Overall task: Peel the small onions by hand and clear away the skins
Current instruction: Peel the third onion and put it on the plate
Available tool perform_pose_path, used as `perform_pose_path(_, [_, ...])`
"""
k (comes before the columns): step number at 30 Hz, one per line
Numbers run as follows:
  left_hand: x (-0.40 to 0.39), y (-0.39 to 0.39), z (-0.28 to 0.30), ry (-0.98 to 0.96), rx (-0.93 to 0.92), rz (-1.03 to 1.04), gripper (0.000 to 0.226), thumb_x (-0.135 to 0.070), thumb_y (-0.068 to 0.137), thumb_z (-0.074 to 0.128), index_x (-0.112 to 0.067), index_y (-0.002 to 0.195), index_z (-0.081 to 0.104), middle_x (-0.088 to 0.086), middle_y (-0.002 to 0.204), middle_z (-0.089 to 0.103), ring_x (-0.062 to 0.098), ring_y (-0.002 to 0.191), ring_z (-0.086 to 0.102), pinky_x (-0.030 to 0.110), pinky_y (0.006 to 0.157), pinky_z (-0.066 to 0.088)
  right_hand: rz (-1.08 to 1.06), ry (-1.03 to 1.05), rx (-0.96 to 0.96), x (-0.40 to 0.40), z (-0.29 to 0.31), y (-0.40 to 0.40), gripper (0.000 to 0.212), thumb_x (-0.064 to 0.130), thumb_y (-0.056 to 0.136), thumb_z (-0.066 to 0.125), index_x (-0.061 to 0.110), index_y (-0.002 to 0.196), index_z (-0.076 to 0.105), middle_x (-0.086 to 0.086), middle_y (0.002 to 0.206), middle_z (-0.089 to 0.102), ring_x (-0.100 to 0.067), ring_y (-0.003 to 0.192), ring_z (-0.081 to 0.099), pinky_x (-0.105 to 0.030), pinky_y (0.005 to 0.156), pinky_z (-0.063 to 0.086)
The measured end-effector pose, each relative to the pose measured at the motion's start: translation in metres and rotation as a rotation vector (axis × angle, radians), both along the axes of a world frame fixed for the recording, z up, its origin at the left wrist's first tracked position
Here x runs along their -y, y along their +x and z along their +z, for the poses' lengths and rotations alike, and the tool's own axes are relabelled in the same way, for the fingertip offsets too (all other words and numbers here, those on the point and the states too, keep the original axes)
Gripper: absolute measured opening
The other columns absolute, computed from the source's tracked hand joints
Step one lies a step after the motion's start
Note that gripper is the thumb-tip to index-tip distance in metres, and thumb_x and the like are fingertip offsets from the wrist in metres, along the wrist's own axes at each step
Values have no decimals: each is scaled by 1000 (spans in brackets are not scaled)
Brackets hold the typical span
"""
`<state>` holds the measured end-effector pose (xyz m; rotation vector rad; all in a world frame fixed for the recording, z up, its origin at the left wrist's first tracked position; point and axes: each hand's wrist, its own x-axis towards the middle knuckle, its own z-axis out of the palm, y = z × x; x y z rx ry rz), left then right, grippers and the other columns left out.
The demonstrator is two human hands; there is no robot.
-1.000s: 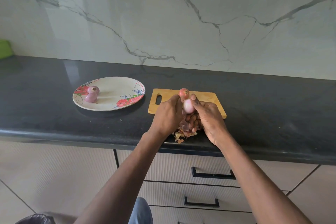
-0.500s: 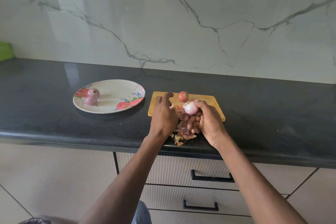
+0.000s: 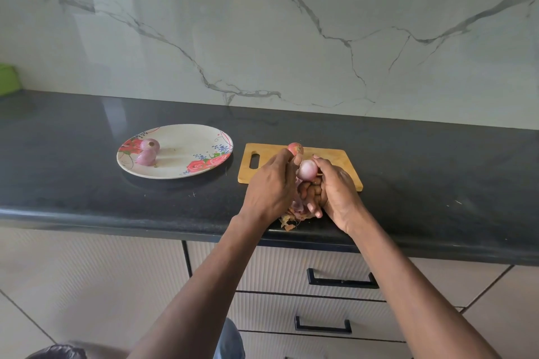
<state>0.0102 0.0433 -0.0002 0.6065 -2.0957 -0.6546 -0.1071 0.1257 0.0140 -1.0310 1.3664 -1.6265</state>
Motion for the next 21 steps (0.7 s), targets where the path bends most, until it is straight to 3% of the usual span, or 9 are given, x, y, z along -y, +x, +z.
perform_pose_path(4, [-2, 0, 5, 37, 42, -53, 21, -26, 110, 34, -18, 96, 48, 12, 83, 67, 30, 73, 60, 44, 63, 45, 11, 10, -19, -1, -1, -1, 64, 46, 106, 37, -1, 75, 67, -21, 60, 60, -20, 33, 49, -19, 30, 33])
perform_pose_path(8, [-1, 2, 5, 30, 14, -53, 24, -18, 109, 40, -15, 86, 47, 7, 71, 58, 30, 64, 54, 42, 59, 38, 31, 0, -64, -1, -3, -1, 72, 58, 102, 34, -3, 78, 65, -21, 59, 60, -18, 34, 52, -18, 31, 35])
perform_pose_path(12, [1, 0, 2, 61, 19, -44, 25, -12, 105, 43, -13, 80, 45, 6, 67, 54, 32, 61, 51, 42, 56, 37, 22, 1, -153, -1, -3, 2, 74, 69, 89, 47, -2, 79, 63, -24, 61, 60, -23, 36, 51, -20, 33, 36])
perform_pose_path(15, [0, 1, 3, 101, 17, -24, 25, -12, 104, 44, -12, 79, 46, 6, 68, 56, 32, 63, 54, 37, 56, 36, -10, 1, -188, 1, -3, 1, 61, 57, 94, 57, -1, 79, 63, -26, 62, 61, -26, 40, 51, -21, 34, 35])
perform_pose_path(18, [-5, 1, 6, 126, 31, 19, 24, -15, 104, 43, -11, 81, 47, 14, 74, 61, 37, 69, 58, 39, 57, 38, -33, 9, -193, 1, -2, 2, 60, 53, 98, 54, -2, 77, 65, -27, 61, 61, -25, 40, 49, -20, 35, 33])
perform_pose_path(21, [0, 1, 8, 190, 23, 190, 26, -20, 106, 39, -9, 84, 47, 19, 83, 62, 35, 69, 52, 41, 61, 34, -80, -7, -44, -2, 1, 1, 59, 50, 100, 48, -4, 83, 66, -15, 57, 61, -18, 33, 46, -18, 32, 29])
